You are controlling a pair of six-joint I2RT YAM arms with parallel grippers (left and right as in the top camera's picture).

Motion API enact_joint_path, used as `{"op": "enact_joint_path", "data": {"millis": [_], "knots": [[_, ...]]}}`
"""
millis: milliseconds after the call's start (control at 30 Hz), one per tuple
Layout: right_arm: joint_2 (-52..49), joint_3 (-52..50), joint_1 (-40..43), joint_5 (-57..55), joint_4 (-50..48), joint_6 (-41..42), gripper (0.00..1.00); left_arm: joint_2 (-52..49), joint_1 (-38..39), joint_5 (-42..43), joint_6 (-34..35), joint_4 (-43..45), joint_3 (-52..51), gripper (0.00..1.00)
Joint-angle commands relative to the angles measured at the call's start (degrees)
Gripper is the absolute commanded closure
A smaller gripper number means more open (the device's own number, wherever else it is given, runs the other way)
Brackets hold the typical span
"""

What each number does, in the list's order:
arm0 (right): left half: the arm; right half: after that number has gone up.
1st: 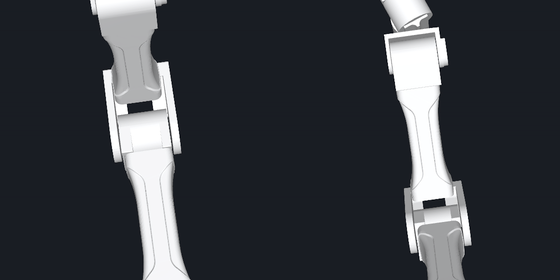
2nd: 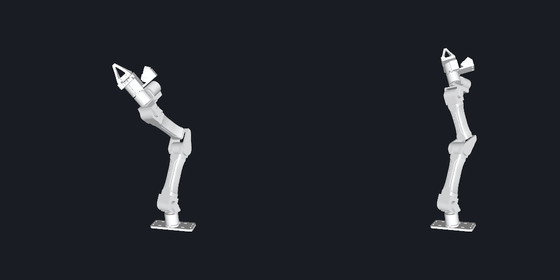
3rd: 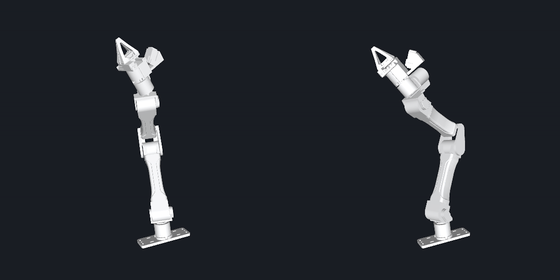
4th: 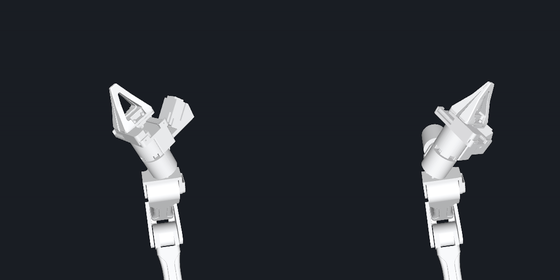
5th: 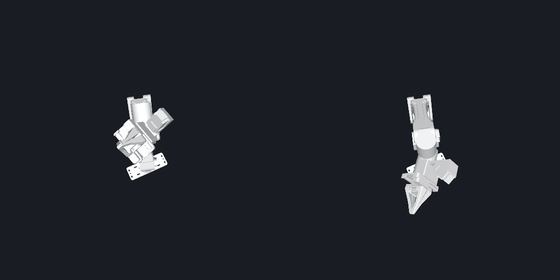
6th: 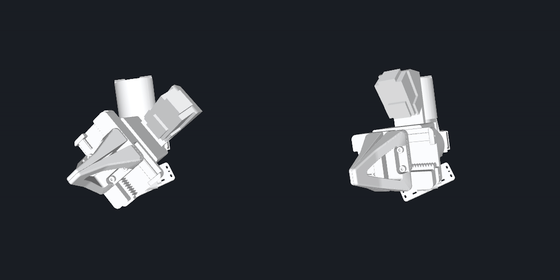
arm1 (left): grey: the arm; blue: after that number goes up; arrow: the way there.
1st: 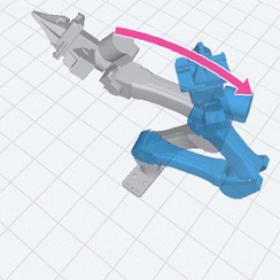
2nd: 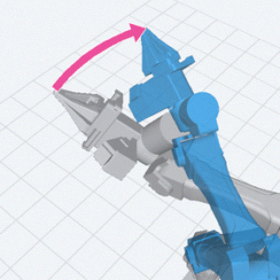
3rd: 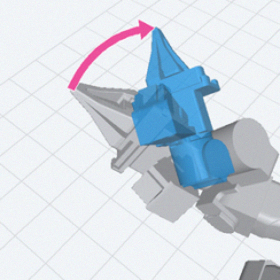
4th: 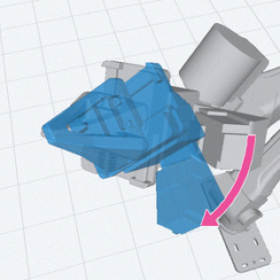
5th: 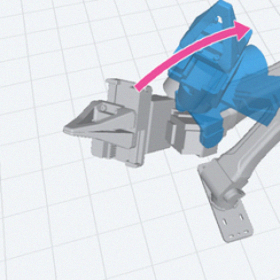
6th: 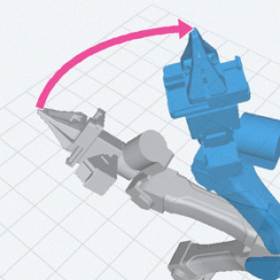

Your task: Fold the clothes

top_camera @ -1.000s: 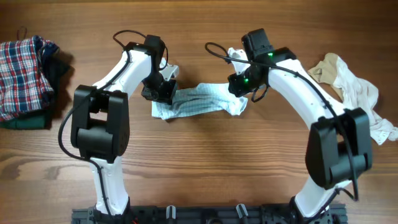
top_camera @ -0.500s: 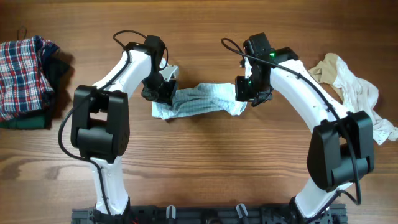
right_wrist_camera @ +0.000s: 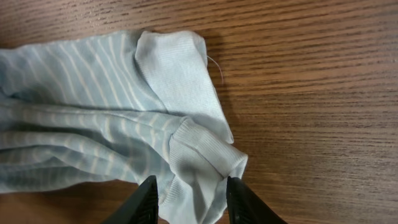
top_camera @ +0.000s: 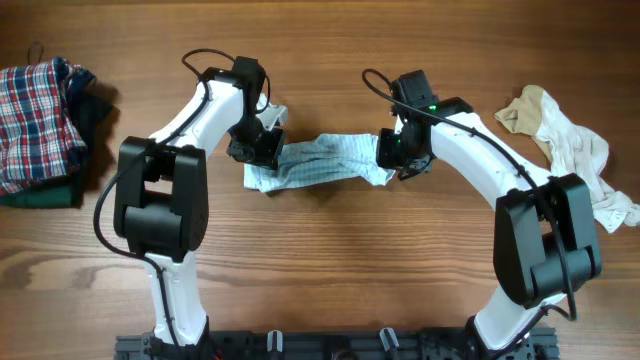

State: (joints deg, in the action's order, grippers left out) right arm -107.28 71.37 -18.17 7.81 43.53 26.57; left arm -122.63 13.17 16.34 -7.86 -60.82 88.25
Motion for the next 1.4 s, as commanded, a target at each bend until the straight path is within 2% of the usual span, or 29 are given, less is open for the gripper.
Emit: {"op": "enact_joint_path", "data": {"millis": [0, 167, 267, 567, 733, 800, 900, 1100, 1367], "knots": [[0.66, -0.48, 0.24, -0.76, -0.85, 2.54, 0.64, 0.83, 0.07, -0.28, -0.90, -0.07, 1.03, 0.90], [0.66, -0.59, 0.24, -0.74, -0.66, 4.70, 0.65, 0.83, 0.07, -0.31, -0.92, -0.07, 1.03, 0.90], [0.66, -0.63, 0.24, -0.74, -0.37, 5.16, 0.71, 0.81, 0.07, -0.31, -0.92, -0.04, 1.03, 0.90], [0.66, -1.03, 0.24, -0.76, -0.28, 8.35, 0.68, 0.83, 0.07, -0.33, -0.92, 0.17, 1.03, 0.89], [0.66, -5.73, 0.24, -0.72, -6.47, 12.48, 0.67, 0.81, 0.07, -0.33, -0.92, 0.20, 1.03, 0.89], [0.68, -5.70, 0.24, -0.26, -7.54, 12.46, 0.73, 0.81, 0.07, -0.33, -0.92, 0.20, 1.03, 0.89], [0.70, -4.48, 0.24, 1.25, -7.37, 12.17, 0.74, 0.81, 0.07, -0.33, -0.92, 0.20, 1.03, 0.89], [0.70, -2.36, 0.24, 1.22, -6.08, 10.86, 0.96, 0.81, 0.07, -0.33, -0.92, 0.17, 1.03, 0.89], [5.77, 1.49, 0.26, 1.40, -3.52, 7.96, 0.96, 0.81, 0.07, -0.33, -0.92, 0.17, 1.03, 0.89]]}}
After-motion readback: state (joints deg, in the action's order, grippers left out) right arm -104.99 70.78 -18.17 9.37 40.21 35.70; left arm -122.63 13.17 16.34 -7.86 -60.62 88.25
